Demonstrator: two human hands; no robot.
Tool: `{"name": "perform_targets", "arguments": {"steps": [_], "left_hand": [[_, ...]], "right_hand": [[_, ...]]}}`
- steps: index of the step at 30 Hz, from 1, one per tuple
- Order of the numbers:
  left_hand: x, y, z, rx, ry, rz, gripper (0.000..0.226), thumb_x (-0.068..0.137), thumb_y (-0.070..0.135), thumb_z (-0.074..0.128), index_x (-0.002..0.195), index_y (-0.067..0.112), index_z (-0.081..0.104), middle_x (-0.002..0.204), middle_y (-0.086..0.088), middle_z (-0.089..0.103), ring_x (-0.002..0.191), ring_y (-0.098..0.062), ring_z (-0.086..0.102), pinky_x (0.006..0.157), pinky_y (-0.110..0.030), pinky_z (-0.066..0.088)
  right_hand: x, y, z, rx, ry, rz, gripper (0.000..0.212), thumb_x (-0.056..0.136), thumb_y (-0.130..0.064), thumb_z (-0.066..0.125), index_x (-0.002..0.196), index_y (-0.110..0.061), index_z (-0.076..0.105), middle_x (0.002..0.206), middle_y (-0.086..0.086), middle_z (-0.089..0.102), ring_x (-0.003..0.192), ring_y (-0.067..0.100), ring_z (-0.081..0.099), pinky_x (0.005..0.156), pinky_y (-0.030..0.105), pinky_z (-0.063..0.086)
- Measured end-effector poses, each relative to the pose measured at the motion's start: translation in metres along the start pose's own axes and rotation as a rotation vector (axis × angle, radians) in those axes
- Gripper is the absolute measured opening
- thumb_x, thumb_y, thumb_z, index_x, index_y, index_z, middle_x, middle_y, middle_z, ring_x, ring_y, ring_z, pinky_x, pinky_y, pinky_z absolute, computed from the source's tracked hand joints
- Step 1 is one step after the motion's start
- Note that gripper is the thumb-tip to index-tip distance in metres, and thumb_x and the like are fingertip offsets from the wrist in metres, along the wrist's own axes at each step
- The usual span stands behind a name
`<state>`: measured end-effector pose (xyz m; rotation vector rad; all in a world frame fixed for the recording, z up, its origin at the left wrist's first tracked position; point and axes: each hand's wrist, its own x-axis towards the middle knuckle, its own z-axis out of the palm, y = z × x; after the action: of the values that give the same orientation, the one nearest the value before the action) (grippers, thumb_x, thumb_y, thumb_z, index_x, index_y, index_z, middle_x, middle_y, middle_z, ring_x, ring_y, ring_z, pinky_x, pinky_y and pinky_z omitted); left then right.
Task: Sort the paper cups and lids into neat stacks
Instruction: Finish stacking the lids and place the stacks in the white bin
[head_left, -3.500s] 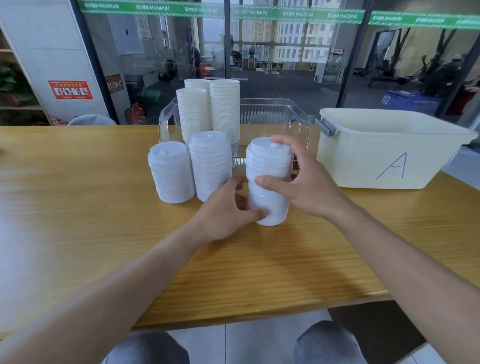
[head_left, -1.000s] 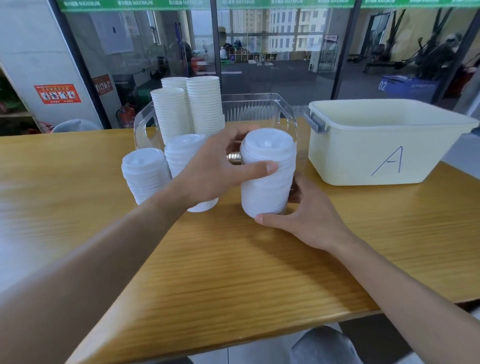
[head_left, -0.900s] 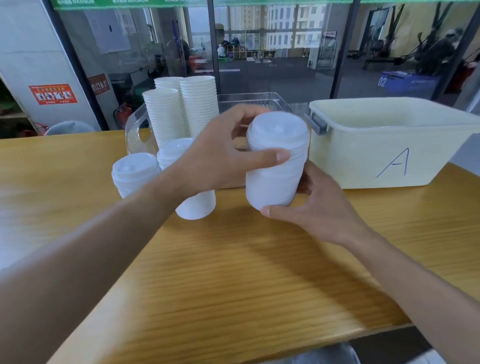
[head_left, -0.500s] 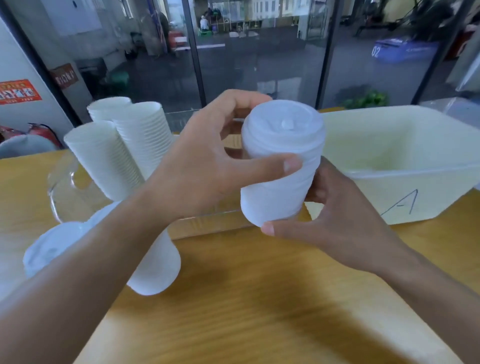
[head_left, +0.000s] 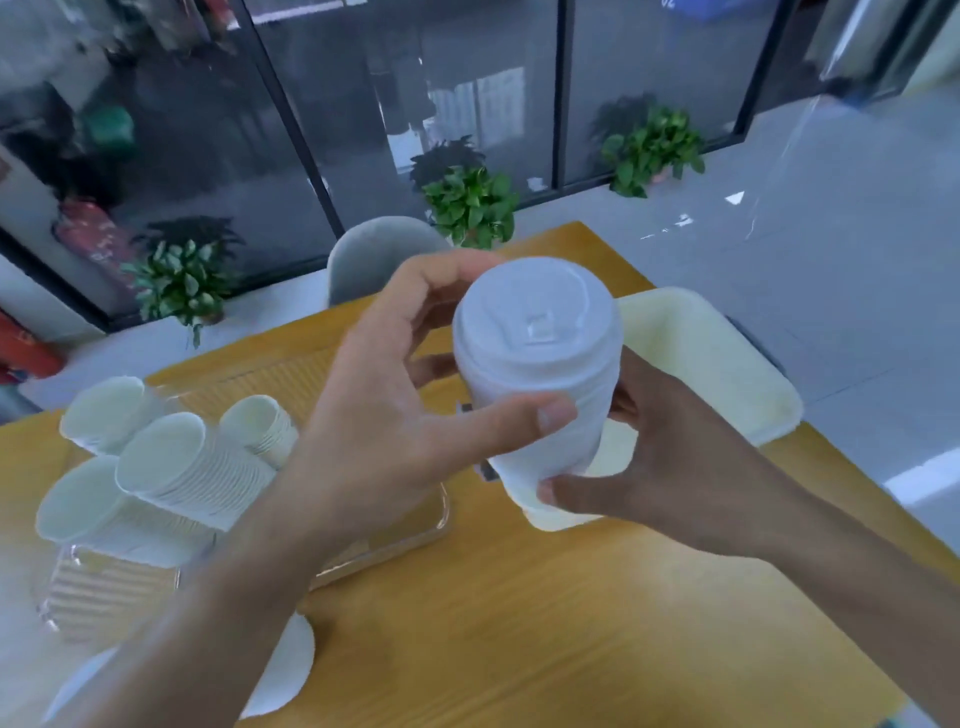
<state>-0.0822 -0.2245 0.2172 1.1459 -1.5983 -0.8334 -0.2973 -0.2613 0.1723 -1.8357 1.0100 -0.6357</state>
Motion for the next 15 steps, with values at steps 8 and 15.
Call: {"name": "perform_targets", "arguments": {"steps": [8, 15], "left_hand": [[0.047, -0.039, 0.075, 0.056, -0.052, -0.187, 0.081, 0.075, 0.025, 0.092, 0.143, 0.032, 0.047, 0.137, 0.028, 0.054, 0.136, -0.001, 0.048, 0.101, -0.024, 0.054], [0.065, -0.077, 0.107, -0.006, -0.046, -0.334, 0.078, 0.077, 0.021, 0.092, 0.138, 0.041, 0.047, 0.134, 0.025, 0.057, 0.129, -0.005, 0.055, 0.096, -0.036, 0.059]], "right_hand": [[0.039, 0.075, -0.064, -0.188, 0.057, 0.174, 0.082, 0.068, -0.018, 0.091, 0.139, -0.024, 0.05, 0.123, -0.014, 0.064, 0.116, 0.007, 0.062, 0.094, 0.033, 0.056], [0.072, 0.116, -0.074, -0.343, -0.048, 0.222, 0.085, 0.067, -0.014, 0.091, 0.14, -0.016, 0.048, 0.127, -0.002, 0.059, 0.11, 0.019, 0.059, 0.084, 0.031, 0.05]]}}
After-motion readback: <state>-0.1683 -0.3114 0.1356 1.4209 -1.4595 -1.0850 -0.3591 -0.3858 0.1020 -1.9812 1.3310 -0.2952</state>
